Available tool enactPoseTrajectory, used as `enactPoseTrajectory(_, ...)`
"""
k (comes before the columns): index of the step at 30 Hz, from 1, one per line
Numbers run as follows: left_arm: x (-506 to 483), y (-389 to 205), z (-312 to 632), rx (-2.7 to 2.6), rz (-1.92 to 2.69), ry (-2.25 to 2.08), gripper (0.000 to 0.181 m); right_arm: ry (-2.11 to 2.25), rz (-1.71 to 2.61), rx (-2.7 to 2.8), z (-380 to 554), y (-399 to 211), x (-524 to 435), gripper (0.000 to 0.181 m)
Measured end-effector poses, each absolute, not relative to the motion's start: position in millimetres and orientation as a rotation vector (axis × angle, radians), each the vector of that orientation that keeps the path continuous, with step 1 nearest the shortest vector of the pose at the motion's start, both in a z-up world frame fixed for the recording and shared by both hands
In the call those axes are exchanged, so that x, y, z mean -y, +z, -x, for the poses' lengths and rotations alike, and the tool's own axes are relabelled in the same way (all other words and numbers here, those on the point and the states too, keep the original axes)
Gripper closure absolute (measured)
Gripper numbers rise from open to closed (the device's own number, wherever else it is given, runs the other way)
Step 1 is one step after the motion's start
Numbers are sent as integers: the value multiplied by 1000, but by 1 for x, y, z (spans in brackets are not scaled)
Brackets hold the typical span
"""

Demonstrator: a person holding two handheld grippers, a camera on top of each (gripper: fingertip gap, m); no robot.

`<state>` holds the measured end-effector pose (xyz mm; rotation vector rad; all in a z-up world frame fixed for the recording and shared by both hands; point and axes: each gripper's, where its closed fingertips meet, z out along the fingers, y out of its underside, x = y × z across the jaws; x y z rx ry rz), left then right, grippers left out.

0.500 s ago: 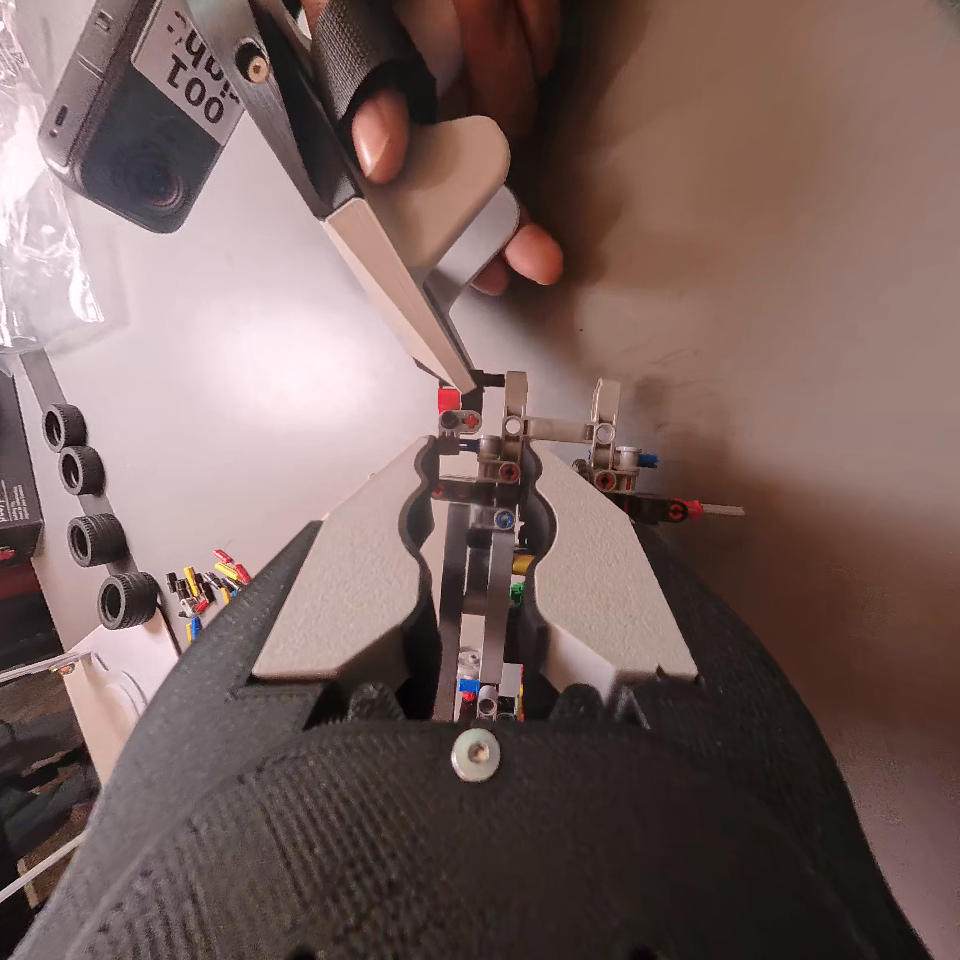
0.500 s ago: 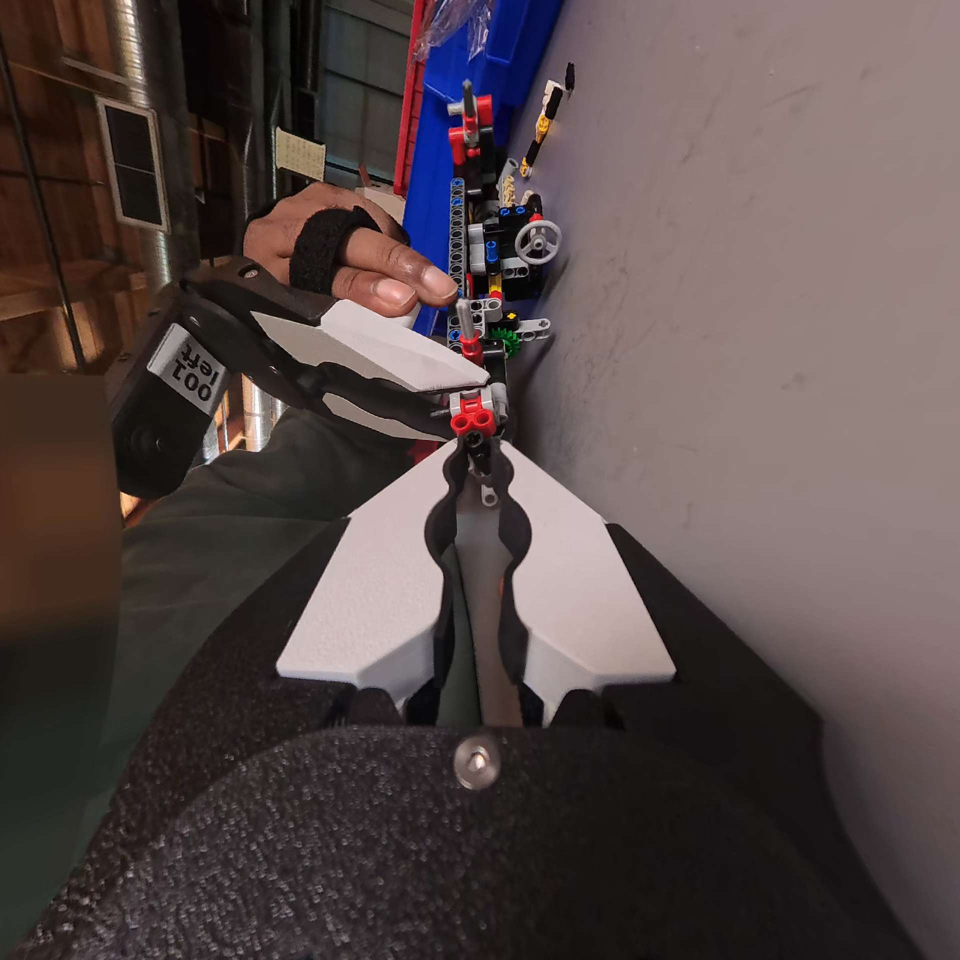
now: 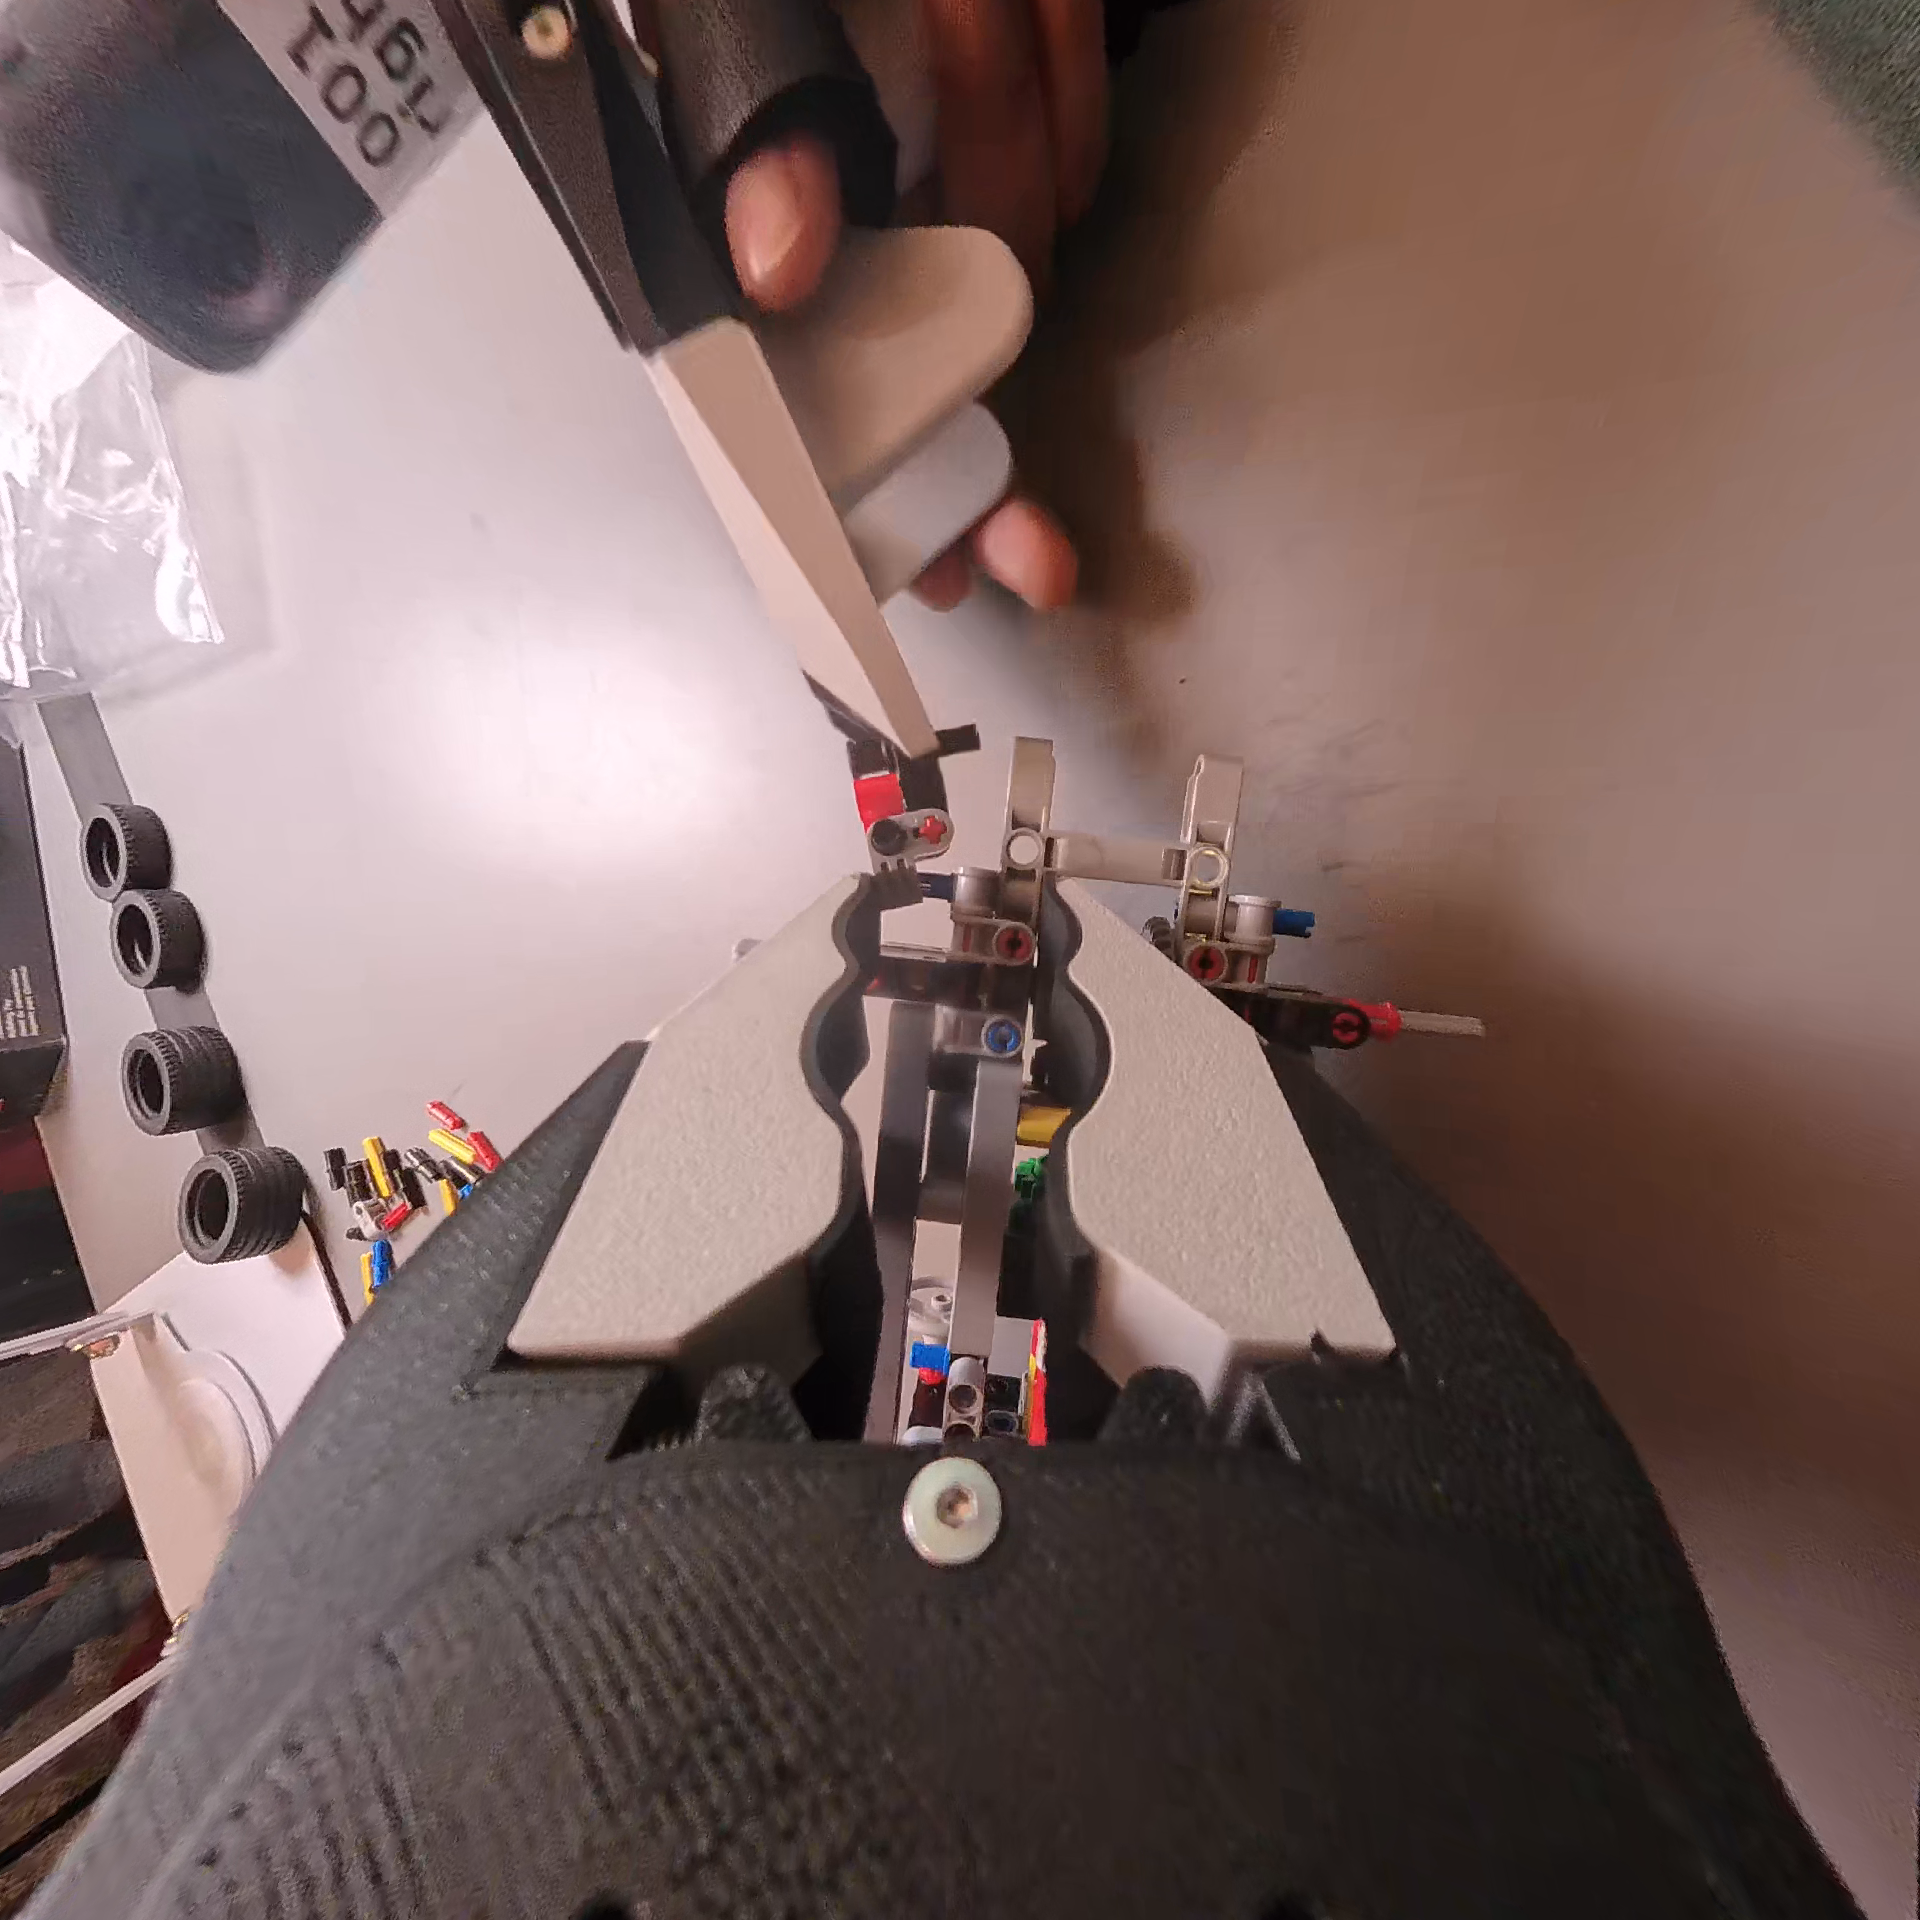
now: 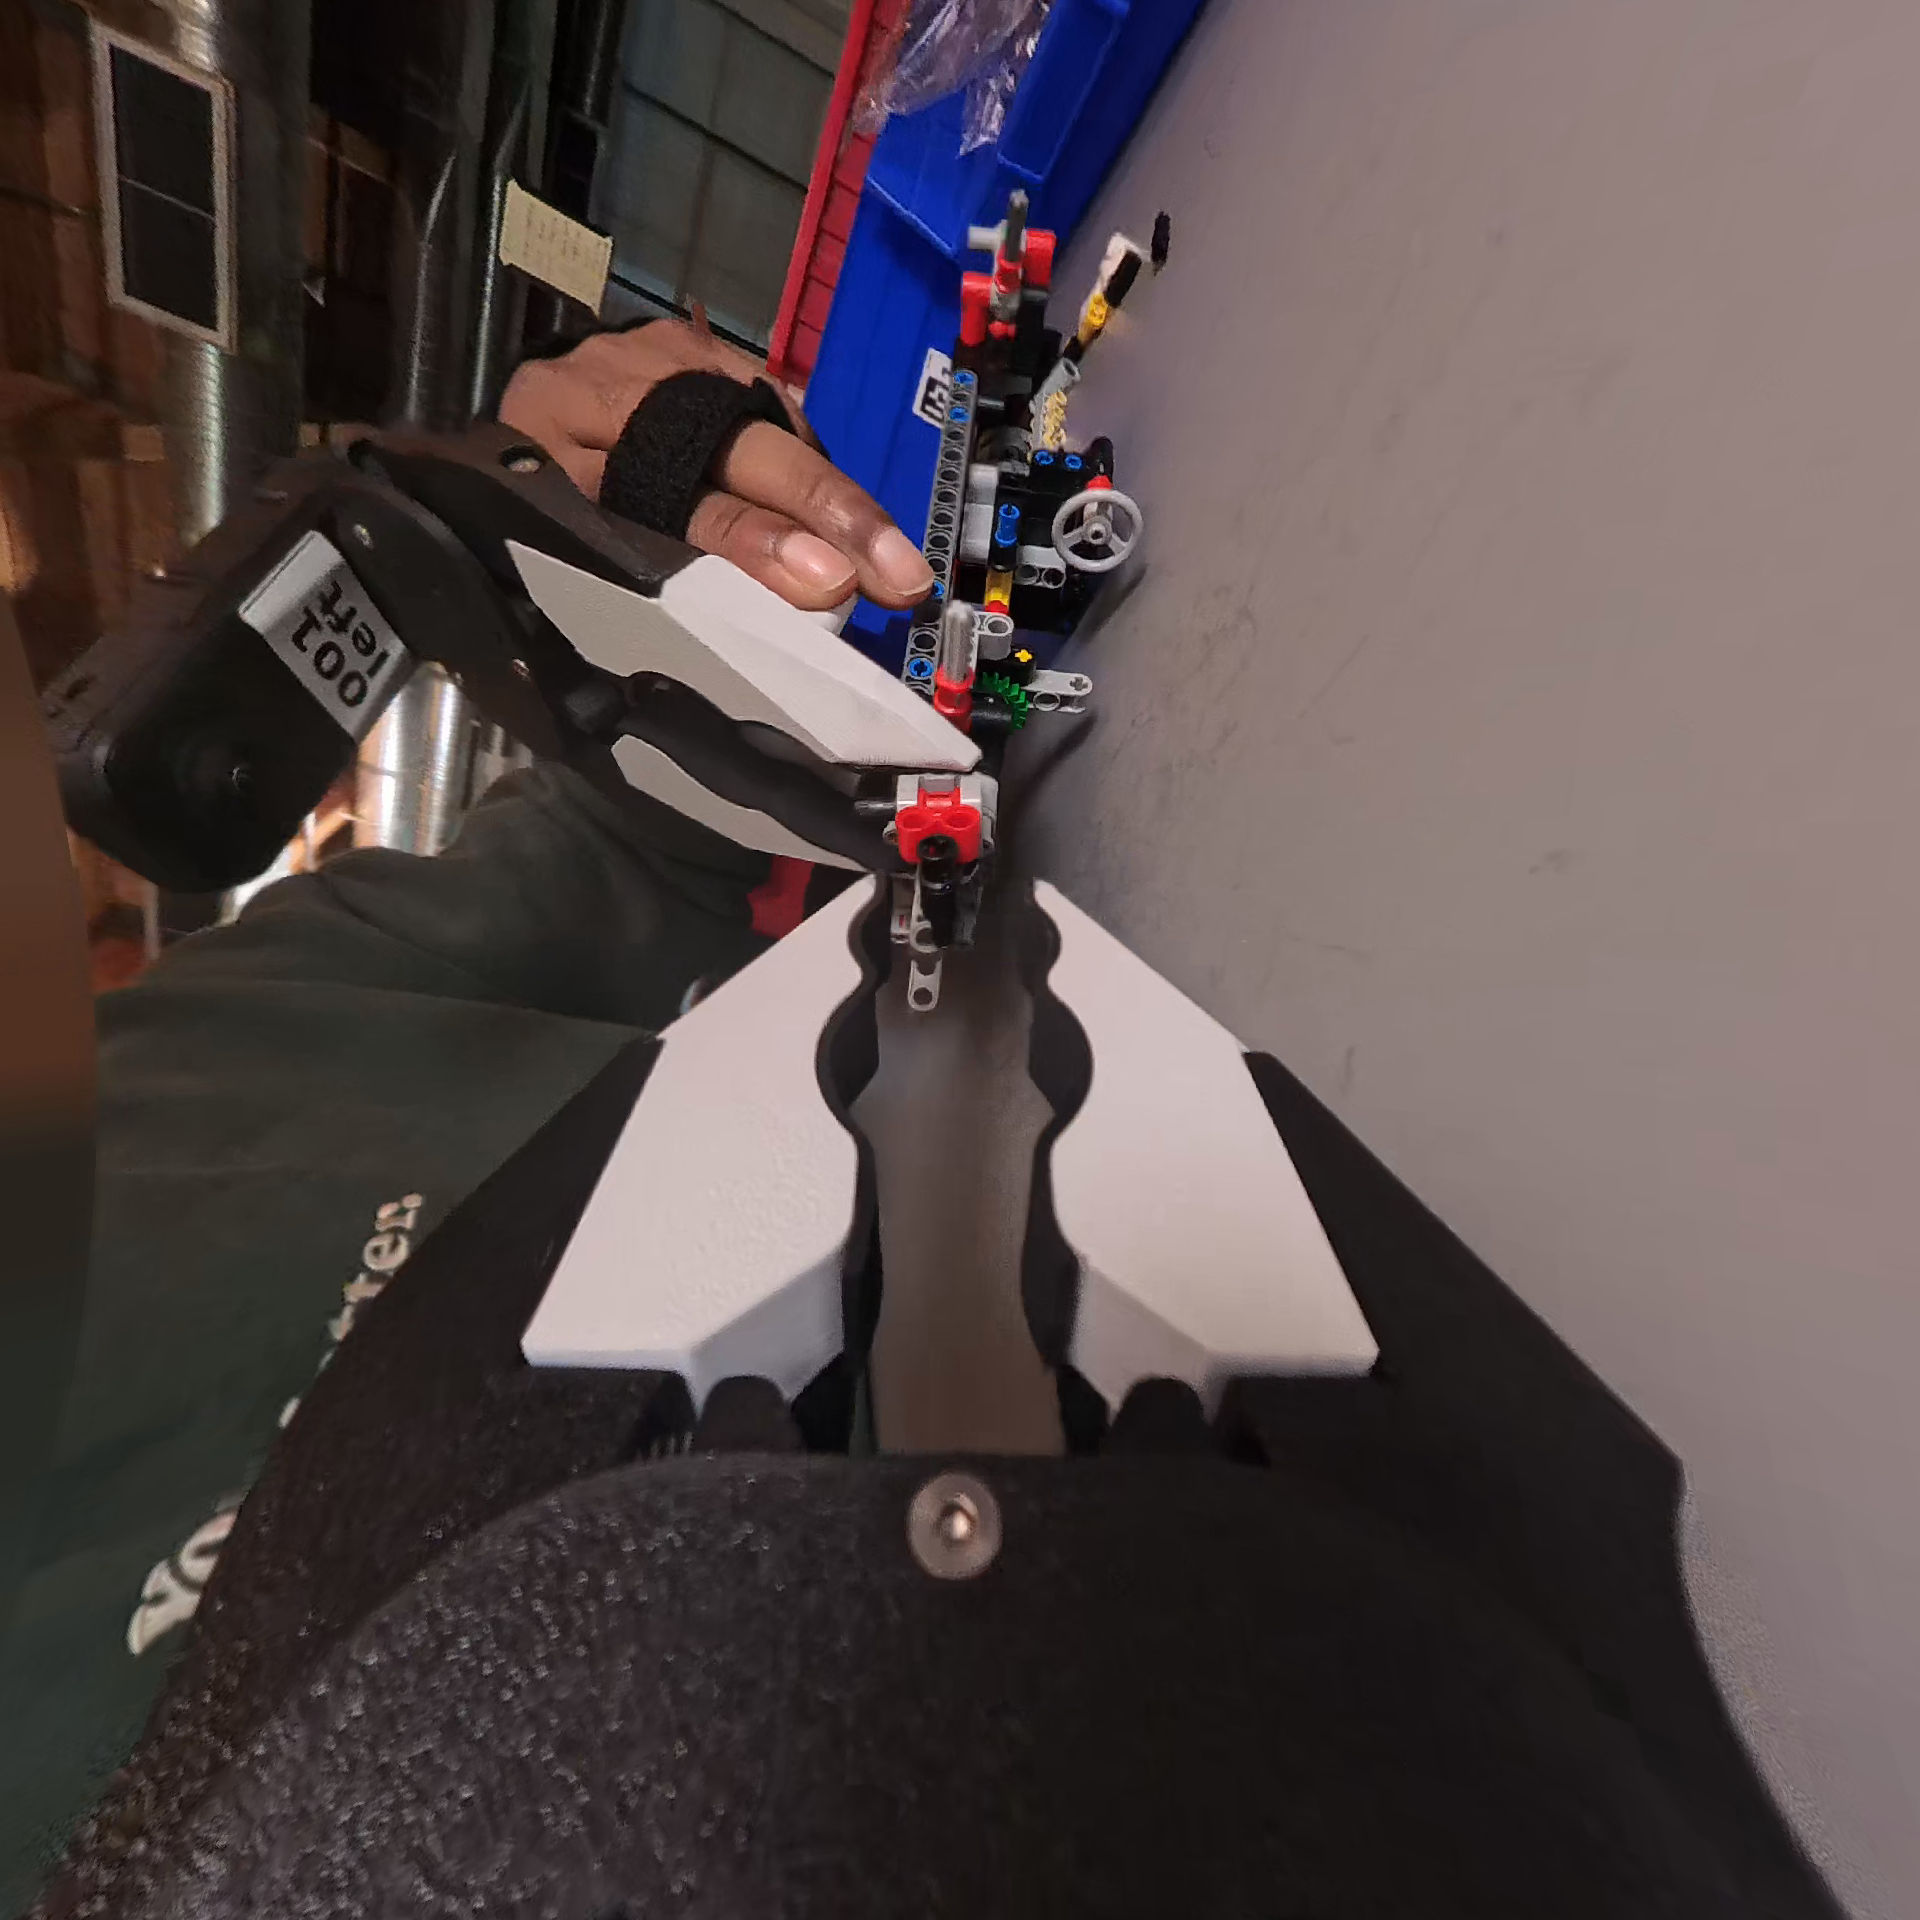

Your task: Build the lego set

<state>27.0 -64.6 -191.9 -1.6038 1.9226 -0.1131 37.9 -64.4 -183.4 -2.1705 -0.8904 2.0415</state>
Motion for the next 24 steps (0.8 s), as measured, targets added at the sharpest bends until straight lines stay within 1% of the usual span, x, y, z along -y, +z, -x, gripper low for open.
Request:
enactPoseTrajectory(2,65,-190,-26,-1916,1605,-125,152,1934,2019,1040,-43,-173,60,151)
enactPoseTrajectory(3,65,-190,-26,-1915,1605,-133,152,1812,1904,1172,-45,-169,60,144)
enactPoseTrajectory(6,65,-189,-26,-1912,1602,-155,152,1259,1519,1474,-49,-166,51,124)
enactPoseTrajectory(8,65,-189,-27,-1917,1599,-161,152,1018,1293,1611,-48,-167,58,120)
enactPoseTrajectory(10,64,-189,-27,-1919,1598,-164,152,879,1173,1699,-46,-175,68,120)
enactPoseTrajectory(13,64,-189,-27,-1913,1597,-174,152,840,1153,1720,-42,-183,75,133)
enactPoseTrajectory(15,64,-188,-27,-1907,1593,-172,152,838,1156,1706,-42,-181,74,138)
enactPoseTrajectory(19,60,-186,-26,-1873,1599,-157,152,848,1206,1668,-39,-179,73,132)
enactPoseTrajectory(24,55,-183,-24,-1810,1614,-168,152,752,1213,1566,-32,-173,65,147)
